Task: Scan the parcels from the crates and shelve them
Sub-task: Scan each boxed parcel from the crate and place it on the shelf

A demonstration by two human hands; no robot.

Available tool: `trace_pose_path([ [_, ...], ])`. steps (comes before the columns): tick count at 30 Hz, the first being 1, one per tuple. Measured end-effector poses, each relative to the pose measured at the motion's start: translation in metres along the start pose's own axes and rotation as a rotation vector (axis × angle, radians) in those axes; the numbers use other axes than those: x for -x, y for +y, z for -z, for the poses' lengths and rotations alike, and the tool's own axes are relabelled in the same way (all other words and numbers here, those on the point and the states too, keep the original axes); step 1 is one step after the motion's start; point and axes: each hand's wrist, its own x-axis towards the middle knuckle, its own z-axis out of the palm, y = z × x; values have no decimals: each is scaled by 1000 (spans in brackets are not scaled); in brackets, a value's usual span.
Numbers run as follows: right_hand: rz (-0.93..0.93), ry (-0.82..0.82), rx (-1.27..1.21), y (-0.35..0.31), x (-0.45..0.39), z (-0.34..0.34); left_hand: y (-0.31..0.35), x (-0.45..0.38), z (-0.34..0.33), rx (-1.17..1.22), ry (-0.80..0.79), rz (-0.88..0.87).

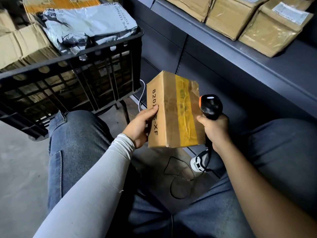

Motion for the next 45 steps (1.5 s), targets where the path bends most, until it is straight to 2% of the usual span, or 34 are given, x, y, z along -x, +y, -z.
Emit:
trace_pose_path([
  [4,-4,-41,72,3,3,-6,2,0,-2,149,-60,-16],
  [11,145,-37,166,-11,18,-10,-5,-5,-8,135,40,-158],
  [13,162,-95,131,-16,25,-11,-9,-5,-9,114,76,-195],
  [17,73,-264,-30,-22,42,-20,-18,-5,-17,54,110,-245],
  [19,83,-270,-32,-24,45,-22,-17,-2,-19,44,86,-219],
  [21,87,-249,-40,-25,43,-22,-12,2,-17,15,31,-108],
  [24,10,-272,-129,-27,37,-16,-8,-3,-6,58,-29,-10],
  [29,-78,-325,-254,-30,28,-6,-8,-10,1,49,-22,7],
  [34,-290,-355,-448,-29,6,5,-7,-12,4,67,10,-20],
  [40,-137,-347,-162,-11,28,-21,-26,-19,-7,-151,-14,10],
  [45,-62,-131,-40,-4,21,-27,-28,-15,-11,-141,5,-31],
])
